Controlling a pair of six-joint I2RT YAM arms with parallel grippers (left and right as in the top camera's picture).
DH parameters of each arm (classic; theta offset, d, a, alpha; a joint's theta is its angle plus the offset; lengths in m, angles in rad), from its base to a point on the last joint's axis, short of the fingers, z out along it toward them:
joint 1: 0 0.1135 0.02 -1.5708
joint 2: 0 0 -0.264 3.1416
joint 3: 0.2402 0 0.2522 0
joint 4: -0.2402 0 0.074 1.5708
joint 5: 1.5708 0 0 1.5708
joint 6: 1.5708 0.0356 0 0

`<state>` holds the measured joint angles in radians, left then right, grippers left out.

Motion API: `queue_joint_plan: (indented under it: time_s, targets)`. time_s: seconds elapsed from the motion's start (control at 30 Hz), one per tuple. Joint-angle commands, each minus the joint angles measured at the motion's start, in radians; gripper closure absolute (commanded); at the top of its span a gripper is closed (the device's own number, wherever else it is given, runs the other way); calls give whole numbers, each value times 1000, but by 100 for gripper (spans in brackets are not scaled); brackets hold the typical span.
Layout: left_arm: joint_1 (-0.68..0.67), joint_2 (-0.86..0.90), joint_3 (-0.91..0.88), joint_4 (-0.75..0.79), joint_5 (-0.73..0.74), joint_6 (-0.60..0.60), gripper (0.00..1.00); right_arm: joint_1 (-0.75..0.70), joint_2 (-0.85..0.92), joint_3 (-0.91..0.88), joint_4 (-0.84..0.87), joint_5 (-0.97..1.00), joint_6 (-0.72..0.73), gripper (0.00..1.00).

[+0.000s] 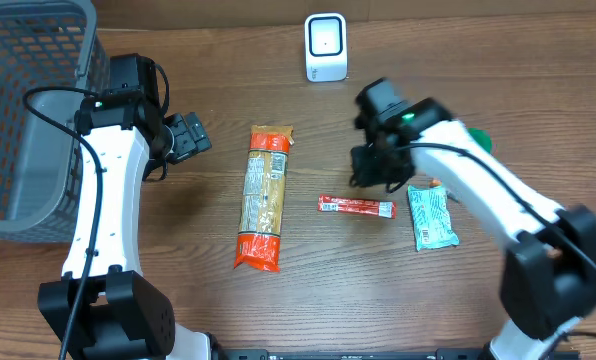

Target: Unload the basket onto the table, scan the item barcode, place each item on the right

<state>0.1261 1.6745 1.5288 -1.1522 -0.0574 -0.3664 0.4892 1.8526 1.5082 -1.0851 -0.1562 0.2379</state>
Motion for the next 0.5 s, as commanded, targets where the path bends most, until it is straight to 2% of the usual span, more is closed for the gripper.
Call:
queue_joint_plan:
  time_s: [0.0,0.13,0.47]
  targets:
    - [-2,-14,16,1,-9,11,0,-37,-13,-2,-38,9,-4,59]
    - [-2,-14,16,1,-9,11,0,-53,-11,-74,-24,9,-8,47]
    - [-2,-14,16,1,-9,11,0,-51,-11,-246,119,9,-10,47]
